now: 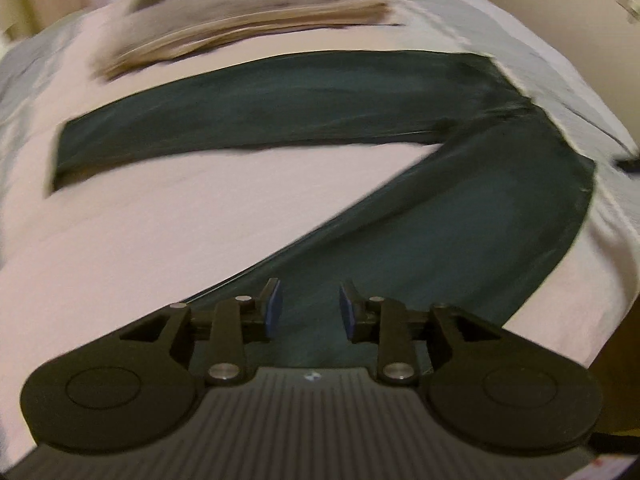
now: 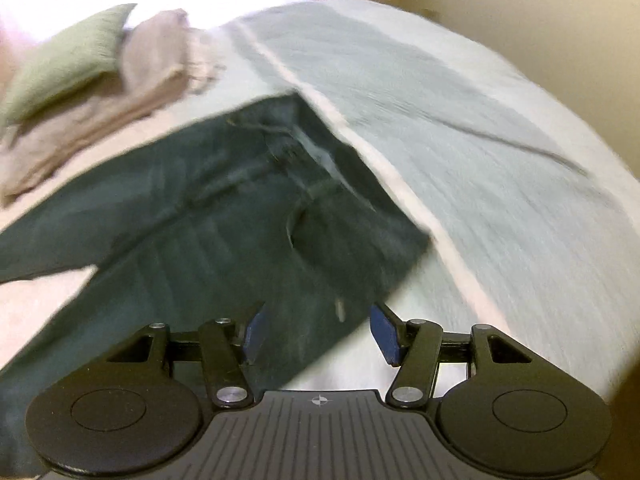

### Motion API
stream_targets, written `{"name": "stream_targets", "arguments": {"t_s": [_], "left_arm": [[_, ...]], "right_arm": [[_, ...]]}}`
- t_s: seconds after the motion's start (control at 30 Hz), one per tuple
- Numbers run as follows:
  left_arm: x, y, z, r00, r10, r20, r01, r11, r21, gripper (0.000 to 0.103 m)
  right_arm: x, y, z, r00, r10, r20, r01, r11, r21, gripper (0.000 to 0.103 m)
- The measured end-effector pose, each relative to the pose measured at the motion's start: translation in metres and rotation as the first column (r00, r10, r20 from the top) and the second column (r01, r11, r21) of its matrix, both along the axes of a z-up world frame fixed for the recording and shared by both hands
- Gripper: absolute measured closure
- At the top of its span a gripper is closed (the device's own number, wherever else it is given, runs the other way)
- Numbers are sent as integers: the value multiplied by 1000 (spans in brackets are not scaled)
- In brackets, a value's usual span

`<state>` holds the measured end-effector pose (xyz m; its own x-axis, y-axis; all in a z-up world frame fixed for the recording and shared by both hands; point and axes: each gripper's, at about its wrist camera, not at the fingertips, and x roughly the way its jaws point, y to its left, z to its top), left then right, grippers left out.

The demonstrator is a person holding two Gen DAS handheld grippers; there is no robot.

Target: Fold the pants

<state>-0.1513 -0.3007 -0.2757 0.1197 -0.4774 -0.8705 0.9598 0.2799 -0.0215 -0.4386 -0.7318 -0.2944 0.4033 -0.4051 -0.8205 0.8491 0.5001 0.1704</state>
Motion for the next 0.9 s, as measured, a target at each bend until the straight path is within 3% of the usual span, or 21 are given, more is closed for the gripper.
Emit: {"name": "stream_targets", "arguments": {"t_s": [0.13,0.3,0.47,0.57,0.63,0.77,0.9], "left_arm": [[-72,-96,-28,994,-107,-15,107,994,0,69],[-148,-211,-59,963,-267,25,268,963,-38,66],[-180,-296,-88,939,-340,53,343,938,-45,62],[-187,-324,-100,927,-365,80,368,929,-23,60],[-184,-331,-105,927,-368,76,370,929,-18,59],[-176,-332,-110,934,-350,71,352,936,-14,59],[-171,-338,-110,940,-336,54,337,941,-16,59]], "right_arm": [[18,-101,-22,976,190,104,-195,980,45,50],[56,-187,-60,902,386,193,-405,911,75,50],[90,-229,-102,845,503,181,-524,846,98,50],[98,-239,-118,810,544,219,-576,808,124,50],[100,-241,-123,789,558,257,-602,786,141,56],[94,-247,-128,796,509,326,-586,782,210,83],[93,-243,-110,833,480,274,-538,819,200,95]]}}
